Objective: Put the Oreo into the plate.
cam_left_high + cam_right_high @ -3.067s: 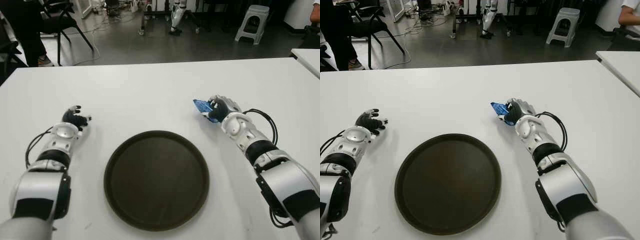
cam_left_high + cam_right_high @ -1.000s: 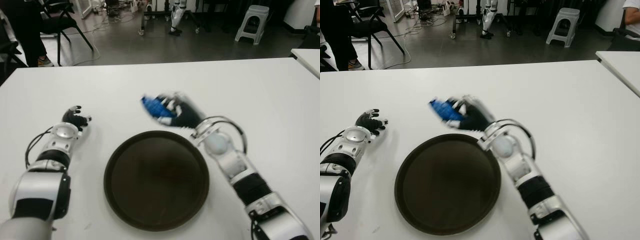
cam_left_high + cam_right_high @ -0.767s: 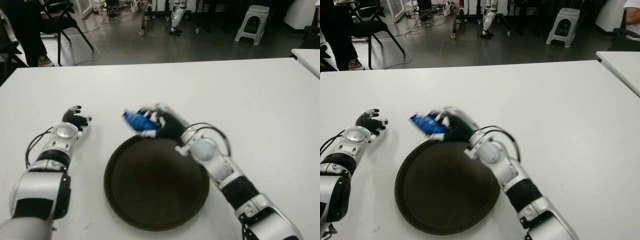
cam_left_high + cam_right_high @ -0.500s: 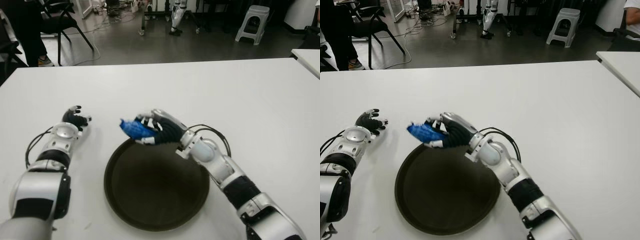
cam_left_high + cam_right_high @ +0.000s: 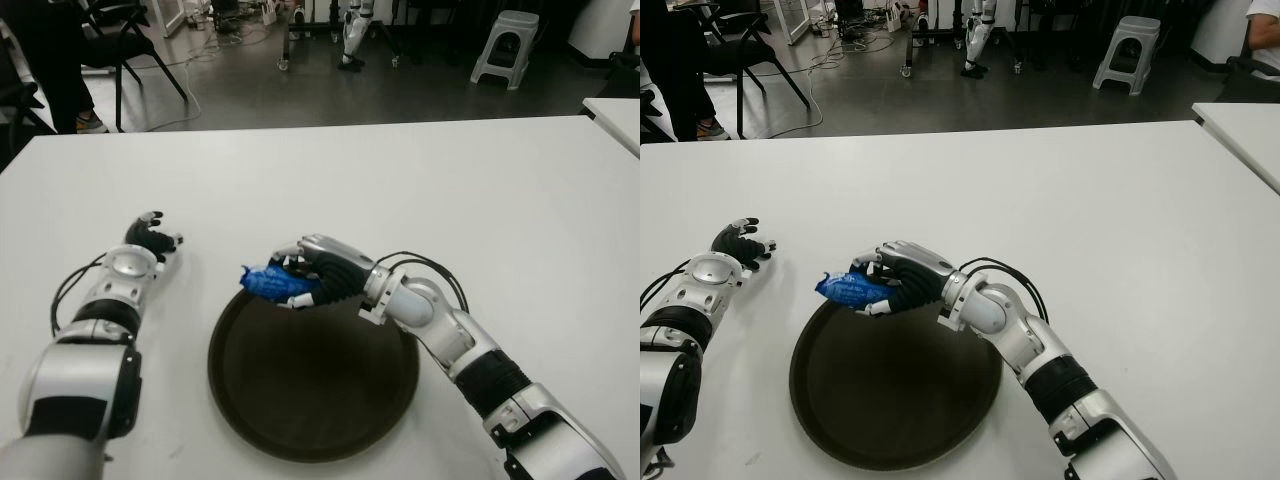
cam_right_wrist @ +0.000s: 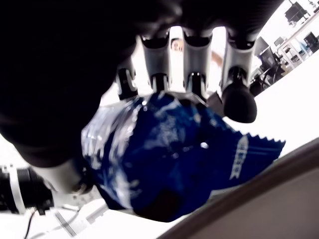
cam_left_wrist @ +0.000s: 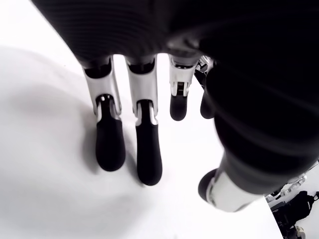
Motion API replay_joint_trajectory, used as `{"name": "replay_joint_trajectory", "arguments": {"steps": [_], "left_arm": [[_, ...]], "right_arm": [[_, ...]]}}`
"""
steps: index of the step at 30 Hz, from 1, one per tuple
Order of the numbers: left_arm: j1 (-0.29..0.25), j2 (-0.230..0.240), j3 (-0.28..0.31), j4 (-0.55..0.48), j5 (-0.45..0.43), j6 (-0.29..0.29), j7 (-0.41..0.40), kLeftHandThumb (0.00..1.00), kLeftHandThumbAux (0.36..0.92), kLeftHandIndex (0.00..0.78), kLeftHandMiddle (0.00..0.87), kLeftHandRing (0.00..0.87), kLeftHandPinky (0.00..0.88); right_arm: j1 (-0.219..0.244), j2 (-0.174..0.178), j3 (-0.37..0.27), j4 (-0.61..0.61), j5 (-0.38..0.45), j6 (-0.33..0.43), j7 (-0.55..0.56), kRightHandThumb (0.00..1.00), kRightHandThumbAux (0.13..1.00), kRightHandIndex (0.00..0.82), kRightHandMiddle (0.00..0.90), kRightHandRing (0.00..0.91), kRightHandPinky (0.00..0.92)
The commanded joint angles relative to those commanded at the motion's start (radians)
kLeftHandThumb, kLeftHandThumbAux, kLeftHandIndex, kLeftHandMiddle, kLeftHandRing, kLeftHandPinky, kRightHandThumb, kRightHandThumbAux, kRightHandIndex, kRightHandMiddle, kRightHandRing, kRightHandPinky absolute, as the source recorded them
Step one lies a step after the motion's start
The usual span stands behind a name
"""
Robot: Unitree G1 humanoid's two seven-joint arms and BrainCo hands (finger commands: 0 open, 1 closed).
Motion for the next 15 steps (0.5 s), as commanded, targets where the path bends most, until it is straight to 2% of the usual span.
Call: {"name": "replay_joint_trajectory", "arguments": {"steps": [4, 15], "left_arm": [[-0.002, 0.000, -0.003, 0.001, 0.004, 0.004, 0.002, 0.141, 0.830, 0.062, 0.109, 0.143, 0.166], [-0.003, -0.002, 0.000, 0.000, 0.003, 0.010, 0.009, 0.164, 0.821, 0.066, 0.104, 0.136, 0.143]], "right_arm": [[-0.001, -0.014, 0.005, 0.002, -0.024, 0.000, 0.003, 0.692, 0.731, 0.436, 0.790, 0.785, 0.763], [0.002, -0.058, 0.011, 0.001, -0.107, 0.008, -0.040, 0.694, 0.731, 0.436, 0.772, 0.775, 0.758]]}}
